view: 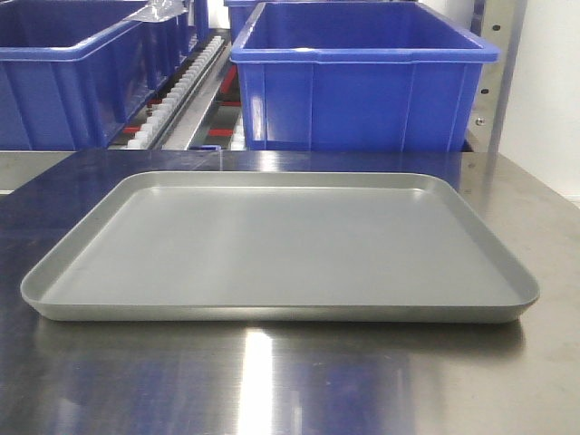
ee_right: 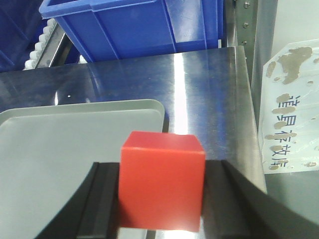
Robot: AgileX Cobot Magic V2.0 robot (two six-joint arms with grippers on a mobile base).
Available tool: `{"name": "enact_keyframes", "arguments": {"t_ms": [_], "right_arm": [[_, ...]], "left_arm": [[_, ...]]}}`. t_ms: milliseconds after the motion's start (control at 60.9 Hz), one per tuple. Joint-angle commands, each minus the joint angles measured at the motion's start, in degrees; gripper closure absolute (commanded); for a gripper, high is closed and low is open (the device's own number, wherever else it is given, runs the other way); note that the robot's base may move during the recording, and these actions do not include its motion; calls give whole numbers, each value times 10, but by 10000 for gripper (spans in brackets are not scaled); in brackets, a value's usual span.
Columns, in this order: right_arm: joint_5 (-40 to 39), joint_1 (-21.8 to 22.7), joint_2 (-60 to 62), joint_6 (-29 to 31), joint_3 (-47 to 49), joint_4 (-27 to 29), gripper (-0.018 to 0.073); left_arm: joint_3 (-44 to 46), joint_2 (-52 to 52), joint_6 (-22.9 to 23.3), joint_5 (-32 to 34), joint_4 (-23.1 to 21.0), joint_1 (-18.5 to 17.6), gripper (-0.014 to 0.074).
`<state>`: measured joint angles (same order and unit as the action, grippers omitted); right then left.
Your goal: Sort and place red and blue blocks on shelf
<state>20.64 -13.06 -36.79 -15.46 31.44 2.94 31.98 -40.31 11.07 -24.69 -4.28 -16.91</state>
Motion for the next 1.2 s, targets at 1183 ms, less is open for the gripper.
{"name": "enact_keyframes", "arguments": {"t_ms": [1183], "right_arm": [[-52, 3, 2, 1, 16, -1, 496]], "left_arm": [[17, 3, 1, 47, -1, 2, 471]]}}
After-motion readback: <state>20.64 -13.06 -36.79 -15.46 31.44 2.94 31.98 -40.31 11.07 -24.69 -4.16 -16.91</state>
